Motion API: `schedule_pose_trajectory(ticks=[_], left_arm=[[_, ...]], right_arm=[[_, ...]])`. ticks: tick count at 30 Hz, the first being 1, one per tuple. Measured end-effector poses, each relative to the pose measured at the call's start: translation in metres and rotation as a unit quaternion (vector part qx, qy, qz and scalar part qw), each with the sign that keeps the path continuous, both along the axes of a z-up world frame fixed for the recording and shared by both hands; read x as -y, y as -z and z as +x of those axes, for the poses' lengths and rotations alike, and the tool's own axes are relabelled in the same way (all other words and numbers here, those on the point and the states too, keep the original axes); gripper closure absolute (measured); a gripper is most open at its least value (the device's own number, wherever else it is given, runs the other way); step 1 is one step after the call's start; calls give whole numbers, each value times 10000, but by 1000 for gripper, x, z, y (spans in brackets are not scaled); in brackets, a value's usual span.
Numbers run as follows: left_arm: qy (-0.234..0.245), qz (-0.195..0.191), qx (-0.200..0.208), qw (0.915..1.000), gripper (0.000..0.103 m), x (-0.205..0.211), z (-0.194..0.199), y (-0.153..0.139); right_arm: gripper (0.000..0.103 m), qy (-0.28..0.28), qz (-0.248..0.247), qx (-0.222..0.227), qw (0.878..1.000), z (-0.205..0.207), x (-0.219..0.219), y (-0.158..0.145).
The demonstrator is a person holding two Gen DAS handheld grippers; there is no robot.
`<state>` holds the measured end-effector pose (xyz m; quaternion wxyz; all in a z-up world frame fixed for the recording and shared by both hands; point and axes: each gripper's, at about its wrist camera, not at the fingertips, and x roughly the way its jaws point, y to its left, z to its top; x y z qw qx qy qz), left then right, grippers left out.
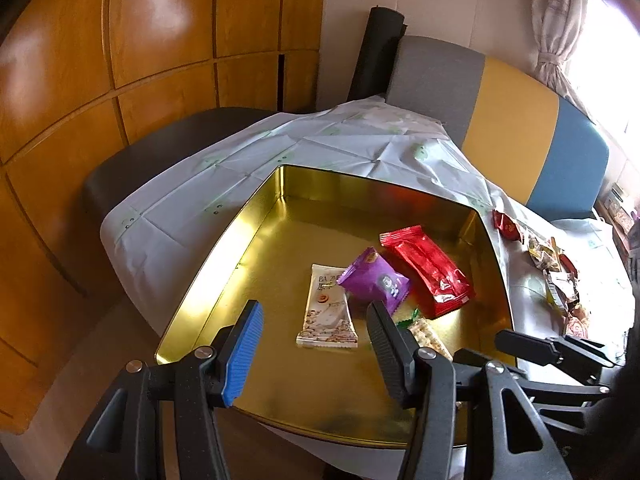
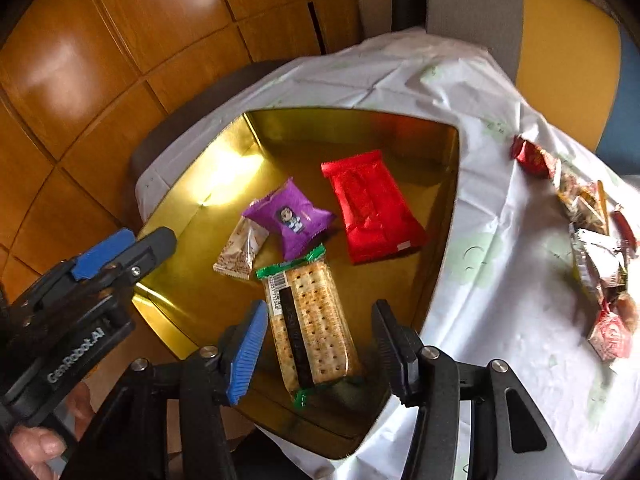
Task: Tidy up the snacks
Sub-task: 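Grasp the green-edged cracker pack with the right gripper and carry it over the tin, then open the right gripper to drop the cracker pack into the gold tin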
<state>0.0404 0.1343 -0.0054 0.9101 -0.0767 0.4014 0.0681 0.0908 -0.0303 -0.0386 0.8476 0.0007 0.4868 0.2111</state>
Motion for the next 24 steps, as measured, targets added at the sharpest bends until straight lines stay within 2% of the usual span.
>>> schedule_pose_trajectory(ticks=[10,24], left_arm=[[150,83,54,9998,48,13,0,-6],[481,229,83,9985,48,38,-1,-12]], right_arm=[[48,411,-70,411,9983,-12,35,-19],[48,976,-224,575,9933,-19,94,-23]])
